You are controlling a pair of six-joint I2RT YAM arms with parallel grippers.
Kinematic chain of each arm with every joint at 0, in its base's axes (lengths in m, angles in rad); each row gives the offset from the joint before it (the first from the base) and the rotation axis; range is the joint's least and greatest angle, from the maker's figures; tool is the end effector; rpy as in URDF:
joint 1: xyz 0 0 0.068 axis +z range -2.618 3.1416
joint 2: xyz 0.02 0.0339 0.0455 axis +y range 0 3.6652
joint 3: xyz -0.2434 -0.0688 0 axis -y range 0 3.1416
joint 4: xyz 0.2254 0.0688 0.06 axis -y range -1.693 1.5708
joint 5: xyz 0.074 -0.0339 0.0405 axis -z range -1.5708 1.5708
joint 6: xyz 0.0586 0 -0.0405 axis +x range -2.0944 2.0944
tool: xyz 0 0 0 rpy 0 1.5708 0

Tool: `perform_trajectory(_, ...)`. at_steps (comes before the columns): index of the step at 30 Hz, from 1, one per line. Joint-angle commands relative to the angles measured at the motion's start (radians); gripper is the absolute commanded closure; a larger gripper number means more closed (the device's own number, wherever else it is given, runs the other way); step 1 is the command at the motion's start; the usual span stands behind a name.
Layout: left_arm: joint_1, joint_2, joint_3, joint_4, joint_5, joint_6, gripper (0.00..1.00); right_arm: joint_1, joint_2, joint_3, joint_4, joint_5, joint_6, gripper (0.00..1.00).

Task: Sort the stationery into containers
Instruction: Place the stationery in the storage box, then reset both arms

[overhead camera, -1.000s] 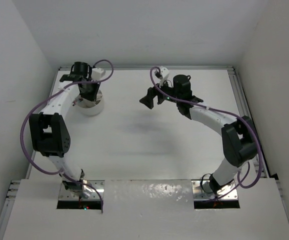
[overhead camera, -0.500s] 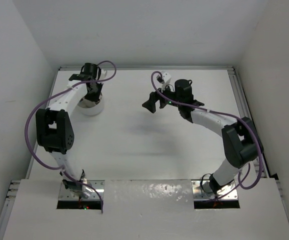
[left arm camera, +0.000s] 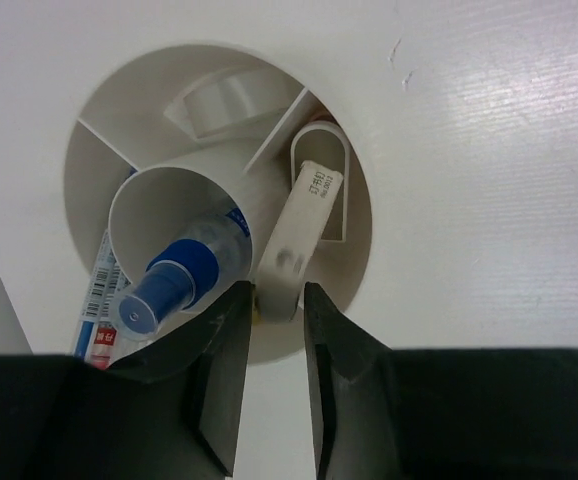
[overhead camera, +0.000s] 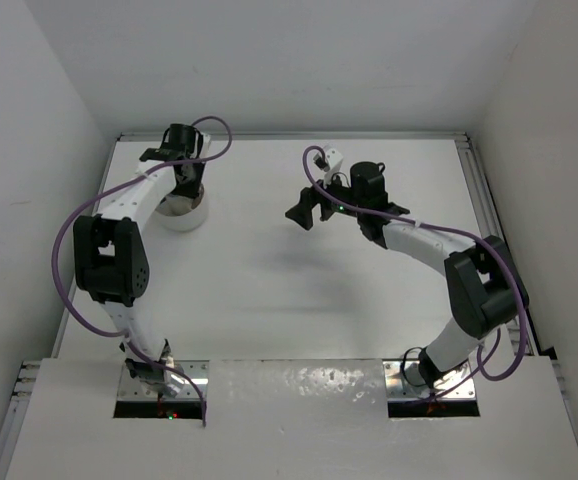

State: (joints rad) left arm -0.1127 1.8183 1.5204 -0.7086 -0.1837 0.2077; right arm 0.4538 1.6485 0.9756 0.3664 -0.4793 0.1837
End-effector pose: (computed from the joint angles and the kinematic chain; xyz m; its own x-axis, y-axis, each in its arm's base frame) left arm 0.3819 -0.0324 0.2295 -0.8188 0.2967 -0.4915 0.1863 0.9471 0.2613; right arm 0.3231 0.1877 0.2246 -0.4099 -0.0196 -0.9119 -0.7214 0.6188 0.3110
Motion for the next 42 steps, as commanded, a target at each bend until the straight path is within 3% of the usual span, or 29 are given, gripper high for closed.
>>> perform_trajectory(1, -0.007, 0.009, 0.003, 0.046, -0.014, -0.008, 0.74, -0.004, -0.045, -0.008, 0.043, -0.019, -0.010, 0.01)
perform_trajectory(6, -0.008, 0.003, 0.017, 0.047, -0.010, -0.001, 0.41, -0.006, -0.055, -0.011, 0.020, -0.015, -0.021, 0.01)
perform_trajectory(11, -0.012, -0.017, 0.093, 0.005, 0.026, -0.010, 0.37, -0.004, -0.075, -0.023, 0.009, 0.007, -0.021, 0.01)
perform_trajectory(17, -0.012, -0.075, 0.292, -0.061, 0.053, -0.030, 0.35, -0.027, -0.122, -0.032, -0.072, 0.117, 0.008, 0.01)
perform_trajectory(22, 0.111, -0.157, 0.327, -0.045, 0.007, -0.096, 0.26, -0.096, -0.168, -0.006, -0.246, 0.327, 0.085, 0.01)
perform_trajectory(23, 0.201, -0.180, 0.316, -0.042, -0.002, -0.096, 0.24, -0.124, -0.180, 0.008, -0.321, 0.385, 0.098, 0.01)
perform_trajectory(25, 0.276, -0.209, 0.301, -0.052, -0.017, -0.105, 0.22, -0.154, -0.193, 0.015, -0.389, 0.447, 0.103, 0.01)
perform_trajectory(26, 0.353, -0.223, 0.276, -0.058, -0.005, -0.103, 0.22, -0.171, -0.200, 0.014, -0.429, 0.563, 0.134, 0.01)
perform_trajectory(32, 0.527, -0.356, -0.006, 0.018, -0.002, -0.057, 0.22, -0.211, -0.245, 0.025, -0.534, 0.934, 0.207, 0.01)
perform_trajectory(37, 0.651, -0.416, -0.187, 0.032, 0.099, -0.126, 0.22, -0.213, -0.260, 0.048, -0.601, 1.035, 0.240, 0.01)
perform_trajectory(42, 0.662, -0.464, -0.273, 0.063, 0.121, -0.148, 0.22, -0.213, -0.297, 0.046, -0.626, 1.039, 0.247, 0.01)
